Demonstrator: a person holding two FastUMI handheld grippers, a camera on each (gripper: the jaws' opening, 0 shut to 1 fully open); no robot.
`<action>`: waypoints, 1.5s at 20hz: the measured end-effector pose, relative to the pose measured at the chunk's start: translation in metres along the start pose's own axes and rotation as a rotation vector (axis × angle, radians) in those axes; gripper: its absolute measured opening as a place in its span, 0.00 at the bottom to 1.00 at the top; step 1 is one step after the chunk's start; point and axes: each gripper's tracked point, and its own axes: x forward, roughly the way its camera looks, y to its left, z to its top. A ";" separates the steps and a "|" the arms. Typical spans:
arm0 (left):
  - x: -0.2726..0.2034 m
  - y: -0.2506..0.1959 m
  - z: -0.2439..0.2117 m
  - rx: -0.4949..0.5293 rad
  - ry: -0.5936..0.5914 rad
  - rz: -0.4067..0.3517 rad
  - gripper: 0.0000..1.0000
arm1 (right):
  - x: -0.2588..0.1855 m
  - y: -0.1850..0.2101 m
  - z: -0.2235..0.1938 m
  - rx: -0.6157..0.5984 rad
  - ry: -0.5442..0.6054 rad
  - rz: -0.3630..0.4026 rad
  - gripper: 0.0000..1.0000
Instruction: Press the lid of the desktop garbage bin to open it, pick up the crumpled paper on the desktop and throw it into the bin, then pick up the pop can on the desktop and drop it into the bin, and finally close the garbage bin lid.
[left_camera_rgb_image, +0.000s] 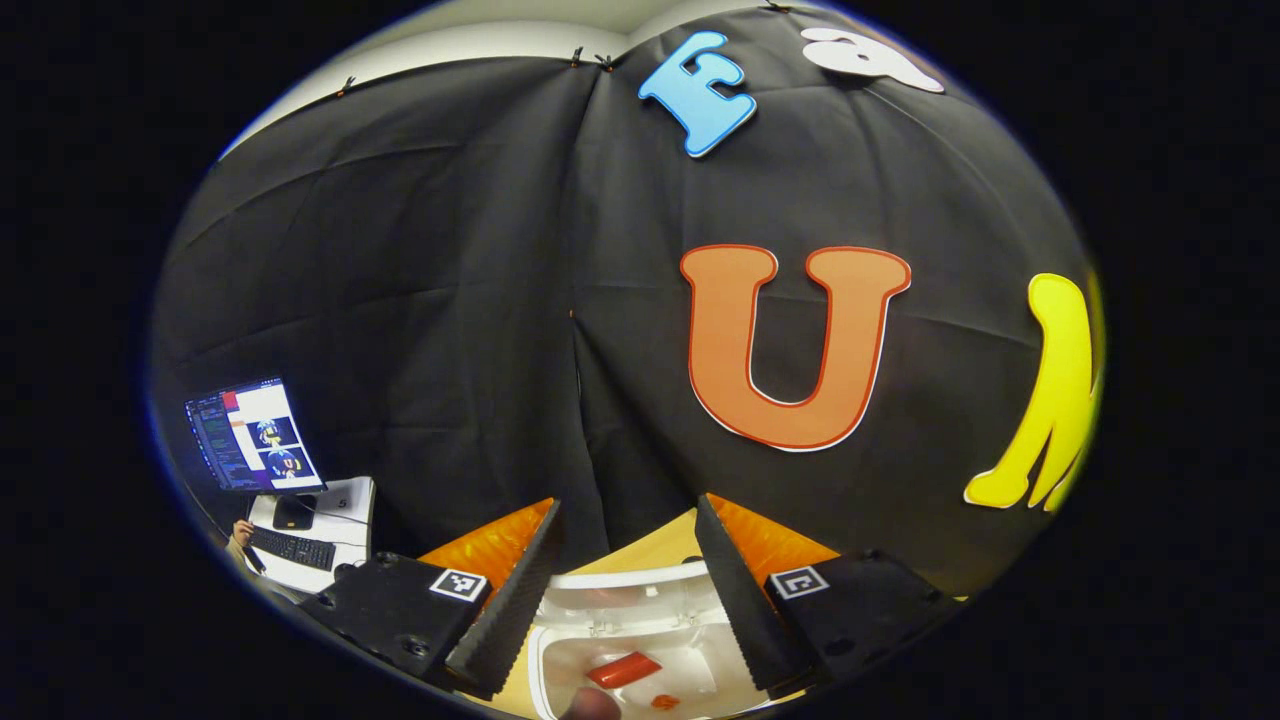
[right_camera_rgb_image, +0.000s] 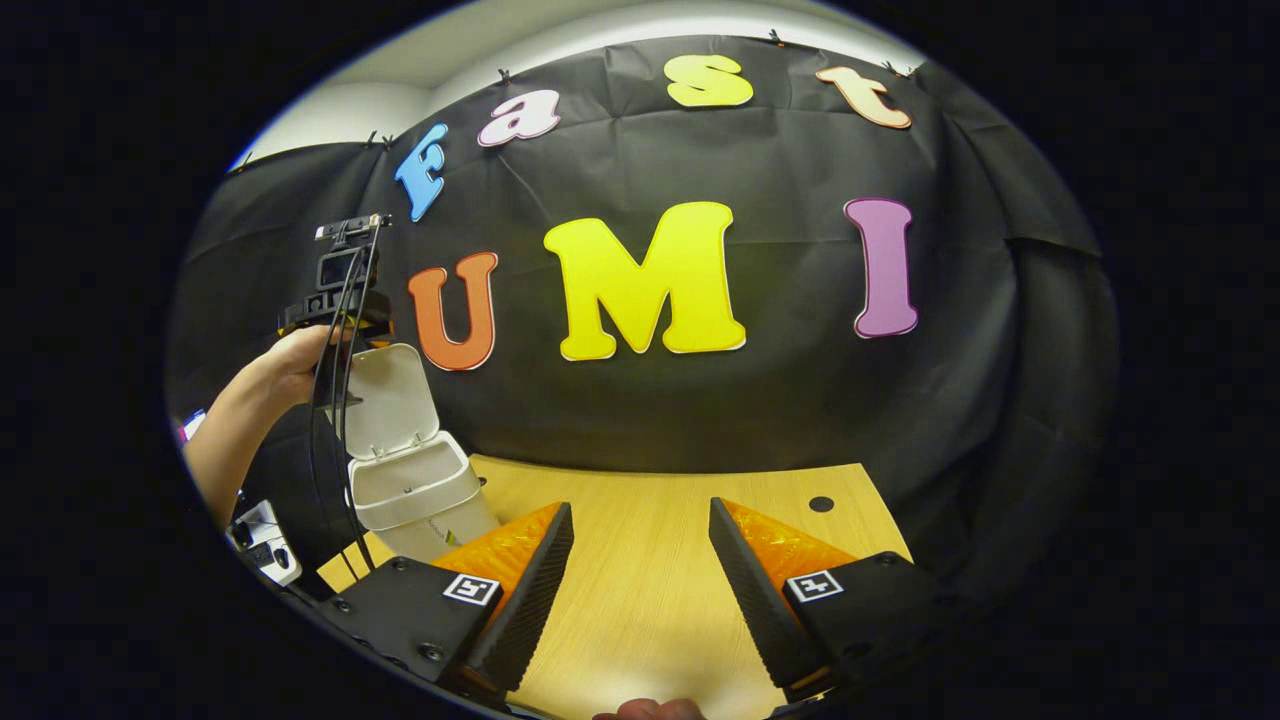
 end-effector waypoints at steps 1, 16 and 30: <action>-0.004 -0.002 -0.004 -0.014 0.014 -0.004 0.86 | -0.001 0.000 0.001 -0.003 -0.003 0.004 0.88; -0.085 -0.012 -0.113 -0.053 0.024 -0.071 0.85 | -0.006 -0.007 -0.026 -0.023 0.028 0.055 0.88; -0.080 -0.023 -0.171 -0.050 0.029 -0.129 0.88 | -0.012 -0.019 -0.031 -0.048 0.033 0.011 0.90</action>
